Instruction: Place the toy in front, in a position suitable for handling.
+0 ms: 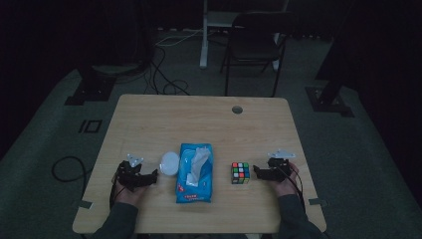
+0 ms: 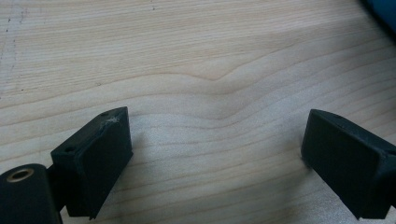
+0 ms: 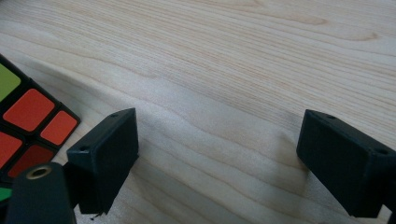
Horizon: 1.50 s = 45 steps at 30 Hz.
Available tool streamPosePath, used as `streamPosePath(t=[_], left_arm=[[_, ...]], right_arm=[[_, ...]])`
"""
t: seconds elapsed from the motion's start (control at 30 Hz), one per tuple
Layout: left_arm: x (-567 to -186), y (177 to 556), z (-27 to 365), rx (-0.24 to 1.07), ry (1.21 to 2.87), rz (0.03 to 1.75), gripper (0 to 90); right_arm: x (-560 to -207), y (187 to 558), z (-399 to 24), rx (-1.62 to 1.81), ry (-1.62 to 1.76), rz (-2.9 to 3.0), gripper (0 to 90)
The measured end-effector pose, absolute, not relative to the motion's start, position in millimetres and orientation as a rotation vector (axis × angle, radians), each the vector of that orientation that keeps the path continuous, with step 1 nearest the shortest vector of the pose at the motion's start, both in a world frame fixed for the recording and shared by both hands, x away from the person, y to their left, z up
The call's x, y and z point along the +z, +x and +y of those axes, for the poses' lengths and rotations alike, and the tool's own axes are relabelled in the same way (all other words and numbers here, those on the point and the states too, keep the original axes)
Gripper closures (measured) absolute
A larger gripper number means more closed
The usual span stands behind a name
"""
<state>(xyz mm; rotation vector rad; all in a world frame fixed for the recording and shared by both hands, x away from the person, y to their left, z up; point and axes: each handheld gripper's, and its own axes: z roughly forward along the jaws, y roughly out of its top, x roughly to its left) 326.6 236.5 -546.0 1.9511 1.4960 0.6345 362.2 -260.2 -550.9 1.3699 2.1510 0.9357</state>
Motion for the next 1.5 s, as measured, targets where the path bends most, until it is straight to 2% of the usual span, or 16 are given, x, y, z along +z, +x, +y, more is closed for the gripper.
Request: streamPosePath(t=[0.3,0.4,0.67,0.8,1.0,1.13,1.17,1.2,1.23,1.5], left_arm=[[-546,327,236,0.635,1.951,1.498,9.0],[-546,327,237,0.635,1.951,1.498,9.0],[-546,327,237,0.635,1.950,1.498,9.0],[-546,326,237,0.635,1.951,1.496,9.0],[-545,325,237,0.637,1.948,1.496,10.2],[-543,322,237,0.631,1.956,1.493,22.9],[-541,320,235,0.625,1.967,1.483,22.9],[-541,319,234,0.621,1.967,1.477,29.6],[-540,318,233,0.617,1.975,1.467,31.5],[-534,311,223,0.633,1.997,1.424,33.8]], right_arm=[[-551,361,-261,0.937,1.362,2.159,13.1],[-550,361,-261,0.940,1.362,2.156,16.3],[-540,356,-263,1.030,1.337,2.122,46.1],[-535,354,-262,1.101,1.319,2.110,52.9],[-533,362,-252,1.155,1.301,2.131,56.8],[-531,363,-245,1.163,1.275,2.144,58.1],[-531,363,-243,1.159,1.267,2.148,58.1],[-531,364,-240,1.161,1.259,2.159,58.1],[-531,364,-238,1.161,1.258,2.165,58.1],[-534,364,-230,1.152,1.228,2.205,57.4]])
